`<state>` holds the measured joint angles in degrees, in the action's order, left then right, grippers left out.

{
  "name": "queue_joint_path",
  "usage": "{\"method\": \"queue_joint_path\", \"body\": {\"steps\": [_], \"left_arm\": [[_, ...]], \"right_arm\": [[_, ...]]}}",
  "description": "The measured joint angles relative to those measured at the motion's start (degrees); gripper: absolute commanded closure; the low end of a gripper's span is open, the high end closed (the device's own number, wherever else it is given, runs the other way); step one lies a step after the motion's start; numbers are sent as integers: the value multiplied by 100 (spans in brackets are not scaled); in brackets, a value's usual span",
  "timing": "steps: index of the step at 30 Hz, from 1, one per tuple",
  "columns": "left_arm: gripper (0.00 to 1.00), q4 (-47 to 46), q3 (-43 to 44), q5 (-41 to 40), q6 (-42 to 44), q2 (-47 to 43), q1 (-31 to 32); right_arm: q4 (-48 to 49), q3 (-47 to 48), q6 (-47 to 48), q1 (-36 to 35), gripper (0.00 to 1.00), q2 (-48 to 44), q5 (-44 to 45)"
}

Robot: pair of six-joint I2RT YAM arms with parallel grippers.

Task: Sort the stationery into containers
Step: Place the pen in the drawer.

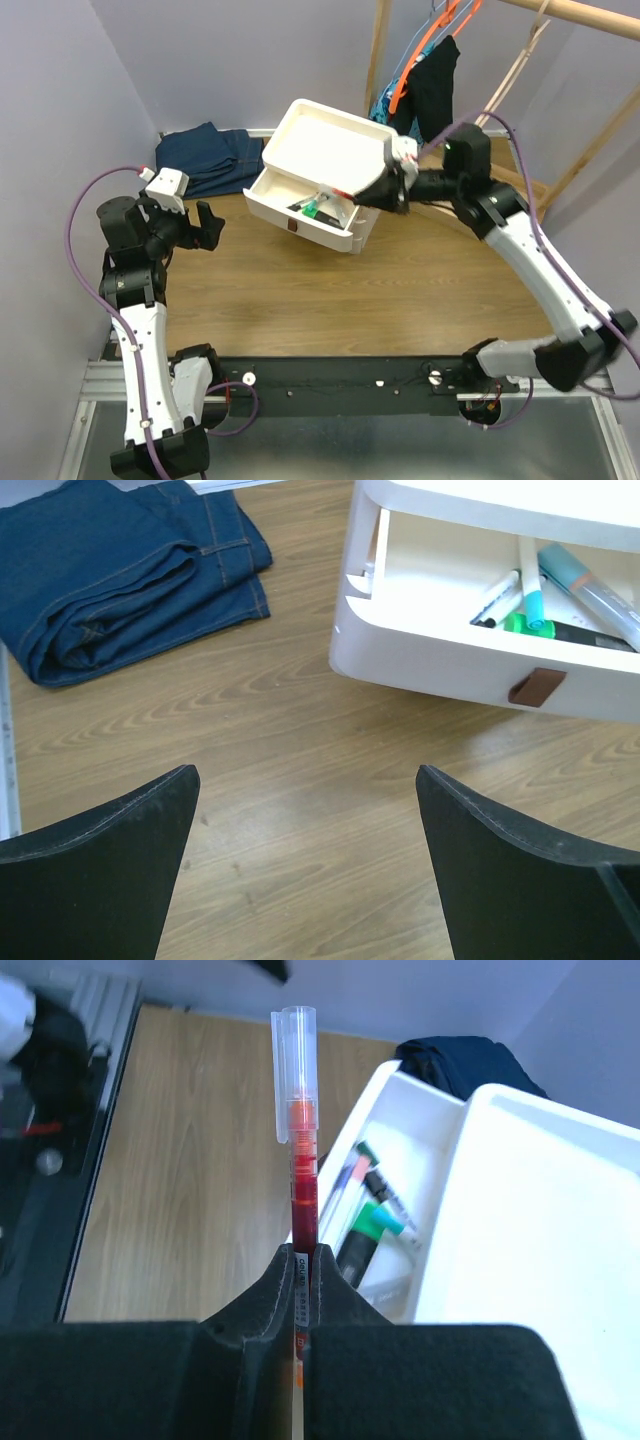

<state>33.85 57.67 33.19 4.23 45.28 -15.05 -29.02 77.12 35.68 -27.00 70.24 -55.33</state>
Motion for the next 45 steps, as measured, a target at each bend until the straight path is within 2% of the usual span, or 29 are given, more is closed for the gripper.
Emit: {"method": "queue_joint_path", "body": {"steps": [2,6,12,18,19,20,22,26,27,32,35,37,40,41,42,44,45], "left_arm": [[2,13,-35,90,-2,-11,0],[2,11,-96,210,-44,-13,0],[1,11,-157,378,-116,-63,0],[1,11,-214,509,-216,-107,0],[1,9,-223,514,-223,-109,0],[1,11,-234,522,-236,-109,0],[1,11,-245,535,-251,-109,0],[1,9,-251,573,-282,-109,0],[1,9,-251,590,-295,-109,0],[1,-24,-291,966,-354,-90,2],[4,-116,-433,1355,-498,-79,55],[9,-256,-605,1648,-662,-70,155],[20,-424,-802,1934,-861,-26,479],[25,-498,-850,2017,-907,0,608],[40,-566,-885,2090,-931,28,739],[58,-647,-911,2186,-942,94,894],[79,-702,-916,2234,-887,160,1045]], "right_arm": [[612,511,-953,-79,98,619,61],[1152,1062,-1978,-341,99,1333,249],[1331,1495,-2861,-638,98,2013,579],[1193,1521,-3154,-684,96,2393,1137],[1169,1523,-3158,-691,94,2428,1209],[1104,1532,-3156,-708,87,2494,1305],[1008,1552,-3156,-737,83,2601,1480],[848,1552,-3112,-789,56,2741,1720],[822,1552,-3084,-800,53,2758,1751],[791,1552,-3071,-844,50,2754,1823],[791,1556,-3073,-857,54,2747,1825],[791,1569,-3077,-857,58,2736,1840],[837,1574,-3071,-857,76,2660,1971],[892,1572,-3058,-857,88,2621,2044],[949,1572,-3053,-859,94,2583,2135],[1117,1569,-2988,-859,99,2514,2273],[1244,1569,-2907,-857,99,2457,2352]]}}
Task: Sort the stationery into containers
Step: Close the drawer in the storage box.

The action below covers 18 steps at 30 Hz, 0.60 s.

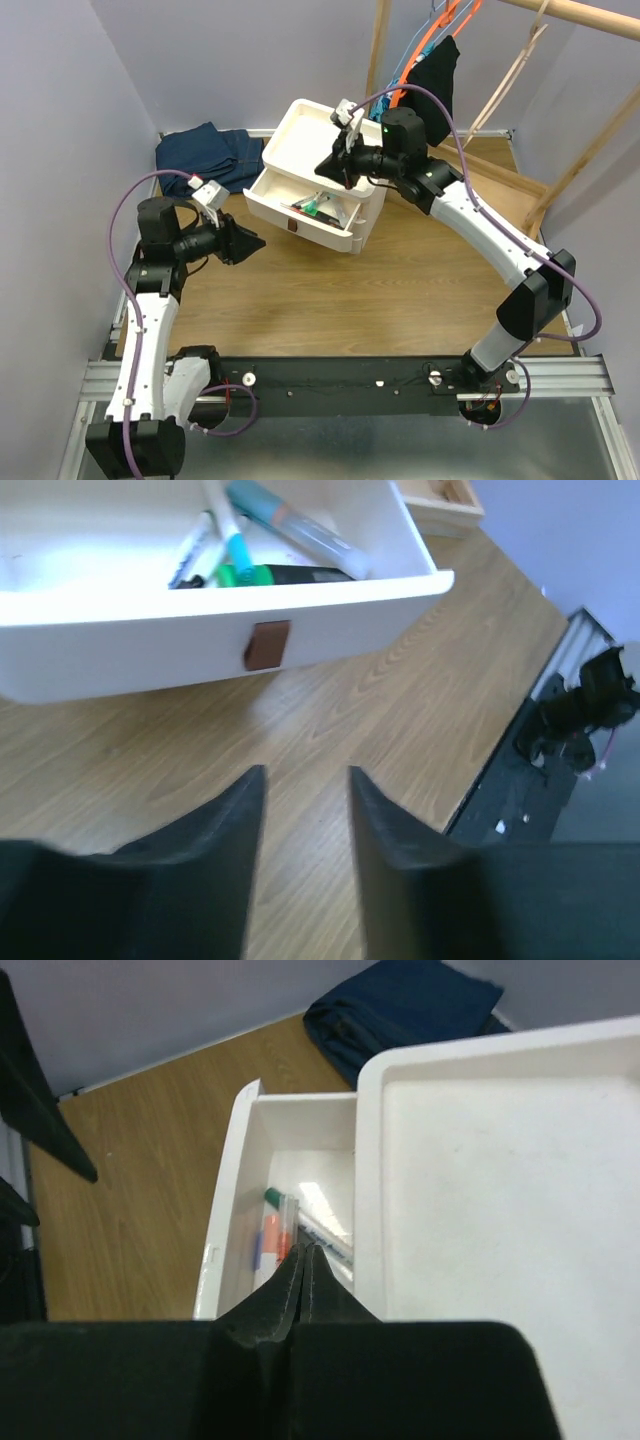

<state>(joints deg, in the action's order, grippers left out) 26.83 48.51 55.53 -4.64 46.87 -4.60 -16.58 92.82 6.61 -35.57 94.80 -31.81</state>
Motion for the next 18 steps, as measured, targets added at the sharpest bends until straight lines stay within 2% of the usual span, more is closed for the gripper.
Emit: {"method": "queue_joint_path", "body": {"steps": [2,3,12,18], "left_arm": [[98,-120,0,72,66,162,216],[100,-205,-7,98,83,284,341],[100,-647,-17,-61,315,1071,1351],[100,-885,4,-282,479,1434,1722]], "right_arm": [[243,20,136,-2,99,-33,149],[308,79,210,-2,99,-15,264],[374,459,772,-7,99,472,844],[83,461,1130,-7,99,702,1019]]}}
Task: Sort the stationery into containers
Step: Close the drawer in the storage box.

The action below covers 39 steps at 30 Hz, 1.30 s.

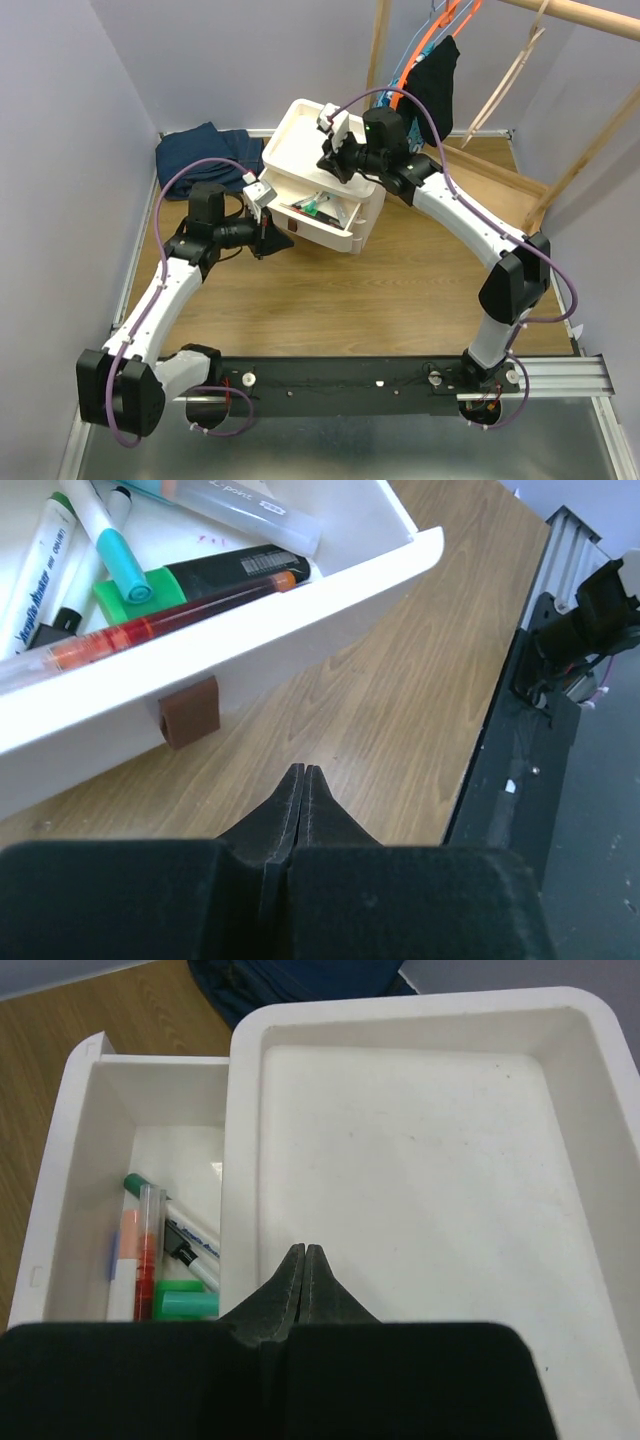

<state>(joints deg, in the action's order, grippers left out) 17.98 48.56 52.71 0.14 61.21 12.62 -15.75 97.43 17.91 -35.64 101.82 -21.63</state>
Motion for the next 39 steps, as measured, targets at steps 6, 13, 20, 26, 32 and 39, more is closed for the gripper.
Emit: {"method": "queue_joint_path", "body": {"steps": [6,13,20,26,32,39], "left_arm": [[100,-293,326,-197,90,570,146],[100,-625,793,-297,131,1239,293],[100,-702,1327,-326,138,1906,507],[100,-763,1897,-411,236,2437,549],[100,-763,2264,-452,332,2859,551],[100,-780,2341,-511,354,2988,551]], "right_arm": [[-210,50,216,-2,99,120,101],[-286,111,422,-4,99,256,125],[-363,179,619,-31,99,308,52],[-354,179,667,-94,99,328,-72],[-350,179,682,-105,99,330,-90],[-348,179,682,-107,99,330,-94]]}}
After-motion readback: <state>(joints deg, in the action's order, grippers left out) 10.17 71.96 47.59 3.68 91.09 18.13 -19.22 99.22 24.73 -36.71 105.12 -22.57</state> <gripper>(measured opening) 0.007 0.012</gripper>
